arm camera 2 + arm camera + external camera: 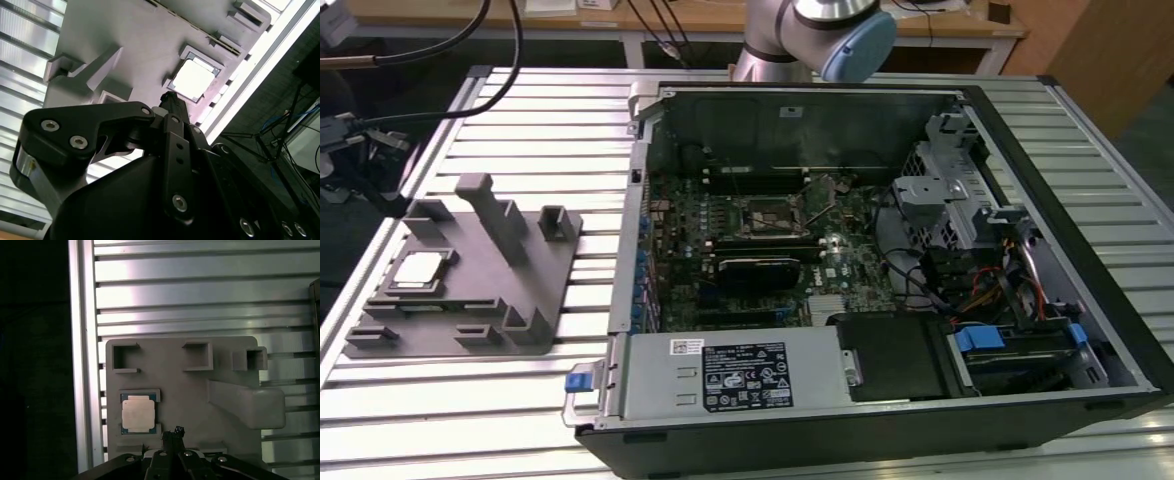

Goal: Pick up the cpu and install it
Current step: 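Pick up the cpu and move it towards the insertion slot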

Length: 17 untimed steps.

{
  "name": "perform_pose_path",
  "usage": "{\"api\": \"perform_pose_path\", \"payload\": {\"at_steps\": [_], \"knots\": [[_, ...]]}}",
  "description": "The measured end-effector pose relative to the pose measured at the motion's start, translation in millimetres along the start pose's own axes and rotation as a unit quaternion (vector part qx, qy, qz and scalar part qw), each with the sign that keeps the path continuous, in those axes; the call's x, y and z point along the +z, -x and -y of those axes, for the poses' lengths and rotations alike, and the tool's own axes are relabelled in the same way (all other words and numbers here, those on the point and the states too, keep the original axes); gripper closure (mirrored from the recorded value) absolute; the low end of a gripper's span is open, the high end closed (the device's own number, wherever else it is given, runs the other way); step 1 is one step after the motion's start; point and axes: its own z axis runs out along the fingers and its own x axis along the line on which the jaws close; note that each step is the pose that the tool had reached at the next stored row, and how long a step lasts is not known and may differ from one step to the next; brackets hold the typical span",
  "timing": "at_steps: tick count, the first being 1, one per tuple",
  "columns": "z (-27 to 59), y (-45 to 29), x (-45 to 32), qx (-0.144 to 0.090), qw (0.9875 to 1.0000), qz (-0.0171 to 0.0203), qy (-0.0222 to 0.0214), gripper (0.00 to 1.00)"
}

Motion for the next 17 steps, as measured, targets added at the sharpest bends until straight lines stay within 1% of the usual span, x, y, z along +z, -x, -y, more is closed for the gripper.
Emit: {"api": "perform_pose_path", "payload": {"at_steps": [17], "knots": [[1.7, -15.2, 10.9, 0.000, 1.0000, 0.0001, 0.0001, 0.89]]}}
